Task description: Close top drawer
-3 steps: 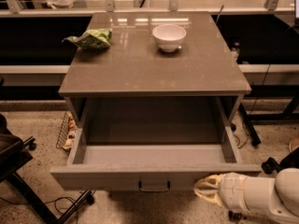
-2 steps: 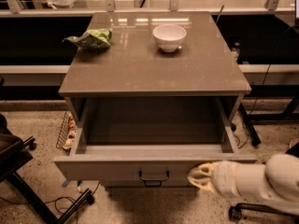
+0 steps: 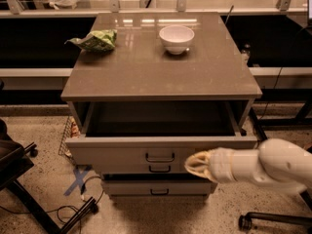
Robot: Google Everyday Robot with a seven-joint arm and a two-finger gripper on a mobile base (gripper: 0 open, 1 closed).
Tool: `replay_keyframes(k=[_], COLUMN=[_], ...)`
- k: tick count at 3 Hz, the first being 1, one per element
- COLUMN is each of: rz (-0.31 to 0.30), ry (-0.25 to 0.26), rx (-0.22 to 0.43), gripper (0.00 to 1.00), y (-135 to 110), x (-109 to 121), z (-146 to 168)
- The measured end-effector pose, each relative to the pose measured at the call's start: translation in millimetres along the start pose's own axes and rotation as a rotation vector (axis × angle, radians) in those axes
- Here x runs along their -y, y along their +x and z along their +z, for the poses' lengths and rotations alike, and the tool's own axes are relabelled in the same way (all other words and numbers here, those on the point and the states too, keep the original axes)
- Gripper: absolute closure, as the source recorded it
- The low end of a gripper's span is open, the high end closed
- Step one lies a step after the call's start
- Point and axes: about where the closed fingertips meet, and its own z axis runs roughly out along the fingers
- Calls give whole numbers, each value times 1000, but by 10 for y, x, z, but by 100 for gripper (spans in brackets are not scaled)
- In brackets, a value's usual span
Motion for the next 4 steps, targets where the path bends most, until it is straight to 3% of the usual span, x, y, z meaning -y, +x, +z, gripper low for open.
replay_keyframes(k=[1,2,3,4], rz=[-47,-57,-96,-96], ry=[11,13,36,36], rx=[53,63,96,96], gripper=[100,100,100,100], y=[-34,-43,-86,-87], x=[442,521,932,932], z=[326,390,635,635])
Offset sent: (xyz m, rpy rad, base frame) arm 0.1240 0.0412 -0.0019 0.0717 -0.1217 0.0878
